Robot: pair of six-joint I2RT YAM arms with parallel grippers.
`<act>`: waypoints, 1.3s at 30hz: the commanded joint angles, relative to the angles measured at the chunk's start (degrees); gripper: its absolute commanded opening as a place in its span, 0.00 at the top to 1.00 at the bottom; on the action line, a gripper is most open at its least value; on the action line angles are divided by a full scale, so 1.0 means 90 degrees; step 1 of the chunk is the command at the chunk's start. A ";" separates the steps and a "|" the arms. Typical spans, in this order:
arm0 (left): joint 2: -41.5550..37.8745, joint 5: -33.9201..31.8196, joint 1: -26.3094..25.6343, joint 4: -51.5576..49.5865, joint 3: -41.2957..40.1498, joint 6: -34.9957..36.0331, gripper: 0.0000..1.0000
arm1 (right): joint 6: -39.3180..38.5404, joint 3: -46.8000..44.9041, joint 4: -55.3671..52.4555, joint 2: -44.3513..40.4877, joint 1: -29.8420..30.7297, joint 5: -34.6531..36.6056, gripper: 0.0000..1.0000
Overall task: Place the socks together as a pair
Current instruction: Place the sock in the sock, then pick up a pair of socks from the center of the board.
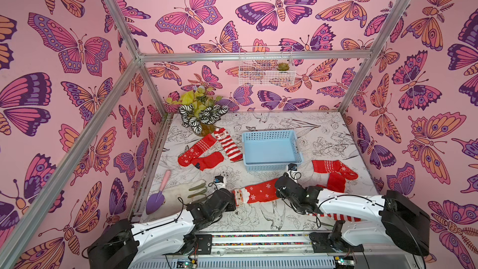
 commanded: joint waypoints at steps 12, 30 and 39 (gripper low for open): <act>-0.0113 0.0185 -0.0029 0.0000 0.0083 -0.0002 0.66 | 0.0083 -0.0156 -0.0208 0.0332 -0.0086 0.0010 0.98; 0.0079 0.0588 -0.0024 -0.0210 0.0099 -0.0278 0.42 | -0.0179 -0.0265 -0.0782 -0.0418 -0.0704 -0.0737 0.57; 0.0319 0.0696 -0.0025 0.0194 0.0000 -0.0407 0.43 | -0.0169 -0.0521 -0.0347 -0.0255 -0.0953 -0.1069 0.51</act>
